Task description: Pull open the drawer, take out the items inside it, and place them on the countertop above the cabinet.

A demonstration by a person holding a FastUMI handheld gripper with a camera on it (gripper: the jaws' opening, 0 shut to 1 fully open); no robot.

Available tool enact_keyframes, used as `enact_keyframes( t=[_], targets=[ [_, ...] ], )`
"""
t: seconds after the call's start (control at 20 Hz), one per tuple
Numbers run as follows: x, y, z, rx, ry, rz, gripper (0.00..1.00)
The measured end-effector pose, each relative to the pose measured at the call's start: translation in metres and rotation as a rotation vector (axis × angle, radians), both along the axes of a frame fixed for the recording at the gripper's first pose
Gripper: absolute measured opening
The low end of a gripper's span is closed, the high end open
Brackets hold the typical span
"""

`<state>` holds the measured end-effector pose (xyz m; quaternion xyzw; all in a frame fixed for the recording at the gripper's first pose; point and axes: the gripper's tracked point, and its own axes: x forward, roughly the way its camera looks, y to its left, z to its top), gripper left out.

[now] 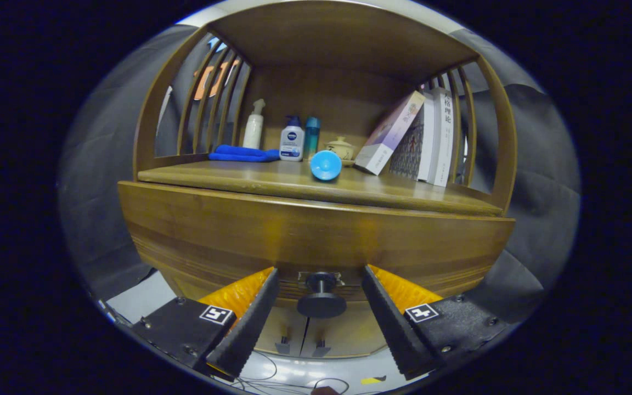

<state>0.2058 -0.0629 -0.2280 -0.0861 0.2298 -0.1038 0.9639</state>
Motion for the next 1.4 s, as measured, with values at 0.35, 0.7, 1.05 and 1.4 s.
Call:
enact_keyframes(
  t=[0.35,0.7,1.05,1.4],
  targets=[
    [0.009,-0.002,-0.001,-0.003,0.026,-0.011,1.0],
    [-0.029,0.016,0.024,0.037,0.004,0.071,1.0],
    [-0.103,0.037,0.065,0.056,-0.119,0.141,1.0],
    [-0.171,0.044,0.102,0.079,-0.208,0.149,1.0]
  ],
)
